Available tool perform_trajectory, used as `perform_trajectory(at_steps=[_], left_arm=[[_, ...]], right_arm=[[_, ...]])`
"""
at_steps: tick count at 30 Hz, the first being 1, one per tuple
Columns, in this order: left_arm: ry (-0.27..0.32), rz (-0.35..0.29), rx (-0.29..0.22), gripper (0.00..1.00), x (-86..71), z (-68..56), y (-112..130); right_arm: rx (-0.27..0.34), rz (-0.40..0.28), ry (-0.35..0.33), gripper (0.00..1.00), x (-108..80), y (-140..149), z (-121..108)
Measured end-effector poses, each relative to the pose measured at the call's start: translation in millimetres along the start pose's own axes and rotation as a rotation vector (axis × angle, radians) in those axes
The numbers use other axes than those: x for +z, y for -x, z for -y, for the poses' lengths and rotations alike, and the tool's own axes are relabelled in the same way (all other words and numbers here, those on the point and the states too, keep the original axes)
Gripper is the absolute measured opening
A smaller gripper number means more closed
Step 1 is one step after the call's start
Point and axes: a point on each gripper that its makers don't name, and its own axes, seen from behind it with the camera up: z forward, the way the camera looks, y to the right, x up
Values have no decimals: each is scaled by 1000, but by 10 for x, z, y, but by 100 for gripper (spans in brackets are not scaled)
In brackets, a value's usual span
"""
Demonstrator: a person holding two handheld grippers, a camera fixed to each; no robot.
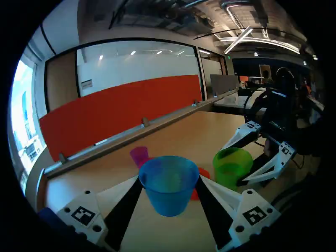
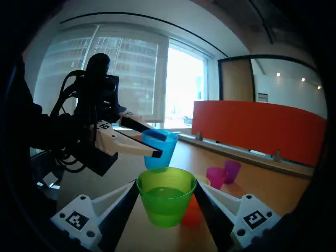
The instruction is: Pour water
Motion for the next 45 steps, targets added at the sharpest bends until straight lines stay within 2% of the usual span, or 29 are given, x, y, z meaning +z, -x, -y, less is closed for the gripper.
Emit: perform_trajectory(at_steps=[9, 12, 17, 20, 24, 36, 45], left_arm=[[25, 74, -172, 85, 35, 20, 219], [39, 97, -243, 85, 53, -12, 294], [30, 119, -347, 85, 96, 2, 417], [19, 127, -379, 86, 124, 28, 506], [6, 137, -372, 86, 150, 43, 618], [-13, 176, -239, 86, 245, -46, 875], [16, 203, -224, 86, 289, -148, 970]], right_arm=[[3, 60, -5, 93, -92, 98, -56], [4, 95, -19, 93, -128, 176, -49], [-10, 157, -36, 92, -184, 336, -40], [-7, 190, -46, 93, -204, 429, -40], [0, 224, -55, 93, -221, 531, -47], [24, 286, -67, 92, -222, 749, -45], [29, 310, -71, 93, -224, 837, -50]])
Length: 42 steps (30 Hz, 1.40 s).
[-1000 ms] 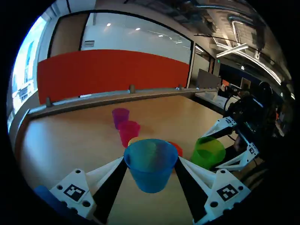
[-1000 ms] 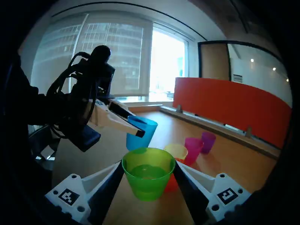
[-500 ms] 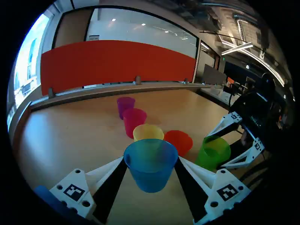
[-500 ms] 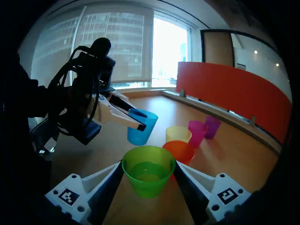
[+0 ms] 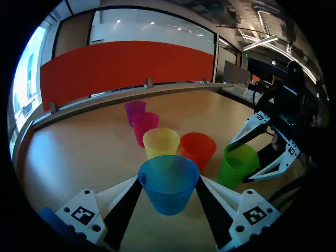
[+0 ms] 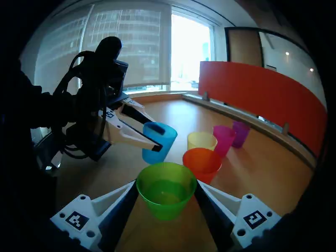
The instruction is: Pour water
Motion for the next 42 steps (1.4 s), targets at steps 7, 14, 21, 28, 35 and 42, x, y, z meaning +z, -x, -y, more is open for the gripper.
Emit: perform_trajectory(at_steps=[7, 14, 21, 28, 35, 42], left_arm=[[12, 43, 25, 86, 44, -54, 113], [17, 75, 61, 86, 67, -91, 205], [27, 82, 86, 86, 72, -129, 239], [29, 87, 118, 86, 46, -142, 277], [28, 98, 141, 86, 18, -147, 311], [30, 128, 142, 86, -14, -130, 385]], right_arm=[[2, 10, -3, 93, 9, 40, 4], [3, 18, -7, 92, 22, 75, 18], [4, 20, -9, 93, 33, 81, 34], [7, 27, -9, 92, 46, 120, 36], [9, 39, -10, 93, 48, 180, 43], [11, 43, -10, 93, 34, 195, 50]])
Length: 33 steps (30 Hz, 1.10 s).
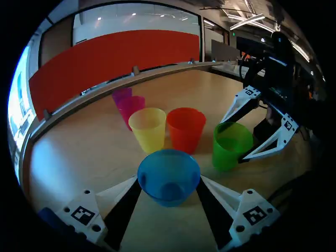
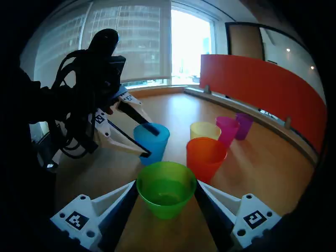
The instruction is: Pour water
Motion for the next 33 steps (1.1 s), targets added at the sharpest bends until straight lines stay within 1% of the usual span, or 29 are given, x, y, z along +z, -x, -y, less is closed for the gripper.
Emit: perform_trajectory(at_steps=[3, 9, 15, 20, 24, 27, 33], left_arm=[[2, 25, 0, 87, 11, -3, 67], [8, 29, -1, 87, 18, -22, 81], [5, 32, 1, 86, 18, -10, 84], [8, 46, 5, 87, -10, -17, 120], [1, 55, 15, 87, -46, -10, 161], [-7, 60, 17, 87, -83, 7, 192], [-25, 54, 2, 87, -196, 49, 223]], right_arm=[[0, 2, 0, 93, -6, 1, 4], [0, 7, 2, 94, -17, 18, 0], [2, 2, 6, 95, -25, -7, -2], [17, -5, 3, 98, -58, -31, -1], [23, -3, 6, 100, -97, -31, -13], [16, 7, 15, 100, -134, 6, -23], [3, 20, 42, 100, -242, 90, -36]])
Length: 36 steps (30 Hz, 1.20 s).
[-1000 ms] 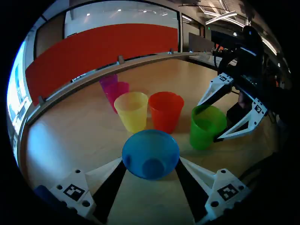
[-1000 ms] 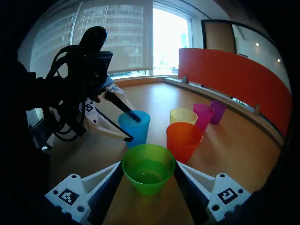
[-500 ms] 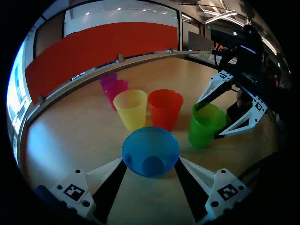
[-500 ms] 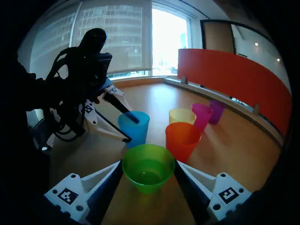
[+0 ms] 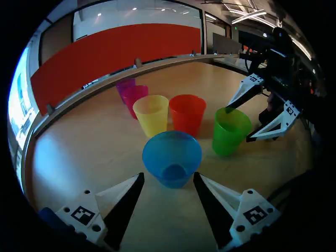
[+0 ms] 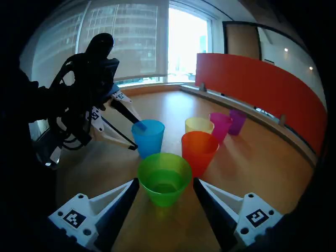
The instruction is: Pour water
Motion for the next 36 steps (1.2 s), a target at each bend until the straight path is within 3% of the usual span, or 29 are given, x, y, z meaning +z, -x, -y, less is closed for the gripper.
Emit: perform_trajectory(at_steps=[17, 29, 36], left_arm=[[-79, -50, -63, 86, -459, 197, 156], [-223, -135, -129, 87, -809, 537, 205], [-332, -197, -166, 86, -1011, 797, 202]], right_arm=[[65, -43, 138, 100, -540, 112, -172], [169, -122, 326, 100, -950, 157, -473], [204, -162, 475, 100, -1185, 189, -719]])
